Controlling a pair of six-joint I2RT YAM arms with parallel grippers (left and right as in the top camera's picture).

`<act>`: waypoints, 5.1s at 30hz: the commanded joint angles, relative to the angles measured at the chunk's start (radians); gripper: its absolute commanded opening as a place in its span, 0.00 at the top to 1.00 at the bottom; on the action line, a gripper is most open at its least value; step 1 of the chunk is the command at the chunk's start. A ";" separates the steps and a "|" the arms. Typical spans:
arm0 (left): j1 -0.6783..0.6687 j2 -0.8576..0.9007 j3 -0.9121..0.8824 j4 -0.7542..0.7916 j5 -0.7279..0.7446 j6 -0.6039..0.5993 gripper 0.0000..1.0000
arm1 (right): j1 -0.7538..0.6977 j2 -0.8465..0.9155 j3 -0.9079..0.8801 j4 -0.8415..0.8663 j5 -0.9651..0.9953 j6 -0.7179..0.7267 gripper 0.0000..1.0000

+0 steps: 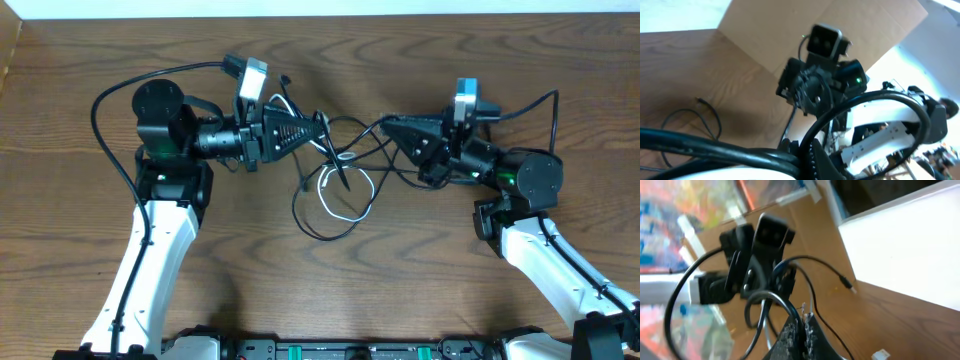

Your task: Untangle cables

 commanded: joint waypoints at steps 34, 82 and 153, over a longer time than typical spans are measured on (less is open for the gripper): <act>-0.091 0.031 -0.002 -0.001 0.080 0.216 0.92 | 0.003 -0.006 0.008 0.229 0.241 0.496 0.99; -0.188 0.092 -0.003 -0.138 -0.335 0.331 0.92 | 0.072 -0.006 0.008 0.142 0.330 0.545 0.99; -0.287 0.022 -0.003 -0.050 -0.924 -0.079 0.93 | 0.175 -0.006 0.008 -0.361 0.399 0.438 0.70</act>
